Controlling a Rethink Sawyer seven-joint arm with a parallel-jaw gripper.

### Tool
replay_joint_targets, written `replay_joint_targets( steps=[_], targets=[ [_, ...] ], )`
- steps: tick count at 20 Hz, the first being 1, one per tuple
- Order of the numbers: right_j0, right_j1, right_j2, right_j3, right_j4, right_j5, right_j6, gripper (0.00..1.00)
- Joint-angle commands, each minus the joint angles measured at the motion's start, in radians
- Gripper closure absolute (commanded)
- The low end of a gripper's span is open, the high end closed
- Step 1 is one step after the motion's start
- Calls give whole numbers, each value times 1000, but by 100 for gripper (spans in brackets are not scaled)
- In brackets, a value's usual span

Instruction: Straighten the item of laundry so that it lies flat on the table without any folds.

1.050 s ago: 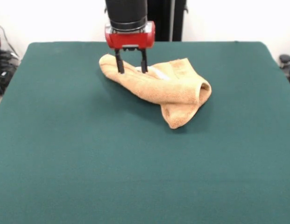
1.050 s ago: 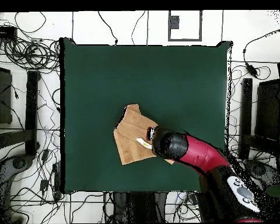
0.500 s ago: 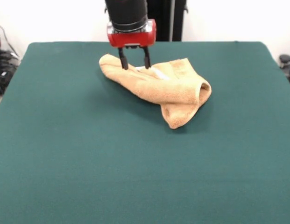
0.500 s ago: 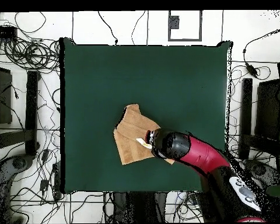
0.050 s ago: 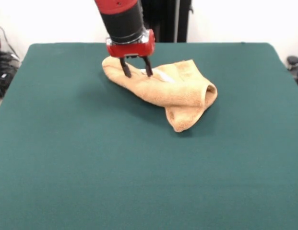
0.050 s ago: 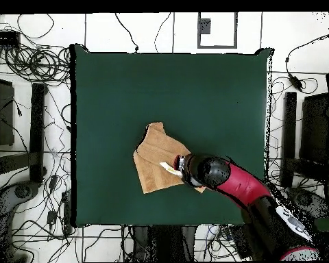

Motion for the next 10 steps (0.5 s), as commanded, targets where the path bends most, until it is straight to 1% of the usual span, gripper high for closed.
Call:
replay_joint_targets(
  steps=[1, 10],
  targets=[
    [-33, 100, 202, 24, 59, 43, 72, 0],
    [-82, 140, 266, 21, 61, 156, 63, 0]
  ],
)
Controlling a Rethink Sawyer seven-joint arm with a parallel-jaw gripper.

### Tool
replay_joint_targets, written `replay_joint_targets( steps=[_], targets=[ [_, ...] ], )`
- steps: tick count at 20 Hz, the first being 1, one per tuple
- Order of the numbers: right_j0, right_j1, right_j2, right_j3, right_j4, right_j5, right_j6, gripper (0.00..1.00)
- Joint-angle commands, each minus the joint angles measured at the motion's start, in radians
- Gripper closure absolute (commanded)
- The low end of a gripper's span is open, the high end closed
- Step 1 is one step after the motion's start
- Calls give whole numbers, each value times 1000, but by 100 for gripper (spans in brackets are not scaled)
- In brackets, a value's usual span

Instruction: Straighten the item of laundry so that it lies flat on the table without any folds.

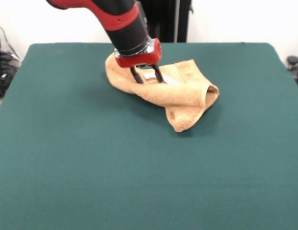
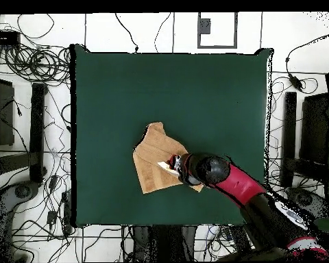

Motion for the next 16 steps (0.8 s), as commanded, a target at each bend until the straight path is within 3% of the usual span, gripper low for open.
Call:
replay_joint_targets(
  steps=[1, 8, 16],
  targets=[
    [0, 56, 172, 20, 58, 157, 63, 0],
    [5, 67, 173, -17, 45, 240, 55, 0],
    [77, 90, 96, -164, -17, 367, 32, 0]
  ],
)
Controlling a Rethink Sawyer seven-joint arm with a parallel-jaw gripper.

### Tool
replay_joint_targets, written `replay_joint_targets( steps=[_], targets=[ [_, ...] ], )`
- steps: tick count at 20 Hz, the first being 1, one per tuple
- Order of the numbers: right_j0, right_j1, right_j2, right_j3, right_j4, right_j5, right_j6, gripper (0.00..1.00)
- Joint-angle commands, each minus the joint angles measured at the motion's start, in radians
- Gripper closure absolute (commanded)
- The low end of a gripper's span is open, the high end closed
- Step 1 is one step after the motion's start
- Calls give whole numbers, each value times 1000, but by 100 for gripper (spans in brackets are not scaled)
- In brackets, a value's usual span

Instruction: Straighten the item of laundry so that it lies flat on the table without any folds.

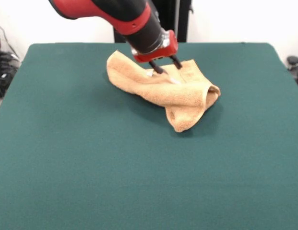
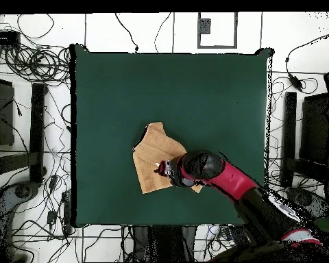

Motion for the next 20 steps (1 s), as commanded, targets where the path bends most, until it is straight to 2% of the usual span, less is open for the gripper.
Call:
replay_joint_targets(
  steps=[1, 7, 13, 16, 19, 20],
  targets=[
    [77, 65, 43, -158, -19, 143, 32, 0],
    [86, 106, 44, -190, -27, 80, 33, 0],
    [105, 87, 14, -156, -89, -159, 92, 0],
    [129, 63, -12, -152, -123, -182, 113, 0],
    [169, 51, -55, -173, -150, -143, 130, 0],
    [182, 47, -69, -180, -159, -130, 136, 100]
  ],
)
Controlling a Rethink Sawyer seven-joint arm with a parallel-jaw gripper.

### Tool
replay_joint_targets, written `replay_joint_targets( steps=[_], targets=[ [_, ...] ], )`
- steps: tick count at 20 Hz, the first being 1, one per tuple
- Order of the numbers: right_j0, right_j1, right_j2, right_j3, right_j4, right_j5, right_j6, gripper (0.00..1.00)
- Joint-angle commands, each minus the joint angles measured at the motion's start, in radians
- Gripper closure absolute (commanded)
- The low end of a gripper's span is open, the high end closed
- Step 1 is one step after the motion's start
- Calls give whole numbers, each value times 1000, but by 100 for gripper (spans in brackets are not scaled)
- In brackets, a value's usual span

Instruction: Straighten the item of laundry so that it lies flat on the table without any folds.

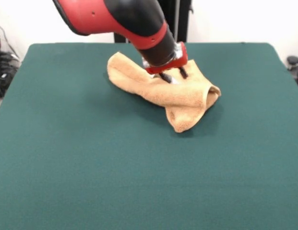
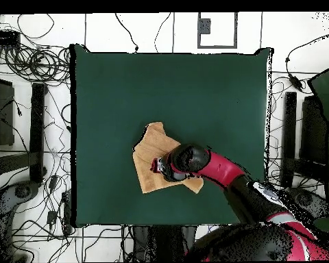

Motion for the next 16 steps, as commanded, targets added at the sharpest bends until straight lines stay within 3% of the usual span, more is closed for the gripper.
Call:
replay_joint_targets(
  steps=[1, 6, 10, 13, 16],
  targets=[
    [107, -15, -60, -90, -81, -129, 140, 100],
    [180, -32, -141, -118, -64, -83, 227, 100],
    [217, -53, -179, -95, -52, -128, 250, 100],
    [268, -142, -225, -21, -27, -147, 311, 100],
    [372, -276, -299, 45, 28, -76, 416, 100]
  ],
)
